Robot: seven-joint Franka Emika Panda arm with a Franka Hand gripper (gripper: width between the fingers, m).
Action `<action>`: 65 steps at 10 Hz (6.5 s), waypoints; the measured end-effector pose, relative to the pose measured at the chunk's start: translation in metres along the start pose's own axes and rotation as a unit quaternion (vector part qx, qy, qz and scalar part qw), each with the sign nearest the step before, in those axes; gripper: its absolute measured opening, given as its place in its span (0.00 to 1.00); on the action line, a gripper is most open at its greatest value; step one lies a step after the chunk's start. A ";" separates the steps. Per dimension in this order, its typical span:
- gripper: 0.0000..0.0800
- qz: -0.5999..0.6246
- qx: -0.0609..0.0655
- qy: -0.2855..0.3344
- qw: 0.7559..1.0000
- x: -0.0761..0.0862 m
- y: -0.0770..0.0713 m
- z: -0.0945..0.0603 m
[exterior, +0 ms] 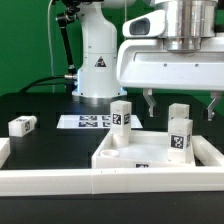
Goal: Assemble square table
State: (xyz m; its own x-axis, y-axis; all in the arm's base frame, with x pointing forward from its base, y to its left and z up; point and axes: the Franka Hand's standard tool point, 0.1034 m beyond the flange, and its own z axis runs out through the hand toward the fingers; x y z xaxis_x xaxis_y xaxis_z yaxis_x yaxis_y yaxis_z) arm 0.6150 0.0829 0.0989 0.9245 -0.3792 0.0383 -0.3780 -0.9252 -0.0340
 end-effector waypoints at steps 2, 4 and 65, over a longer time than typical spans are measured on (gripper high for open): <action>0.81 -0.008 -0.001 -0.009 1.000 0.002 0.007 -0.007; 0.81 -0.007 -0.001 -0.008 1.000 0.002 0.007 -0.006; 0.81 -0.044 -0.018 -0.490 0.871 -0.104 0.369 0.077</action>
Offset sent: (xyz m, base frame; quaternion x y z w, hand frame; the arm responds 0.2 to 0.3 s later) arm 0.0000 0.0000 0.0000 0.0000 0.0000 0.0000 1.0000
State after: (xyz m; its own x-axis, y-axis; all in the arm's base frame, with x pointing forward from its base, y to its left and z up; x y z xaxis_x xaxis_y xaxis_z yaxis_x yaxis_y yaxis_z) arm 0.3830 -0.2177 0.0059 0.5408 -0.1267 -0.8315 -0.2886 -0.9565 -0.0419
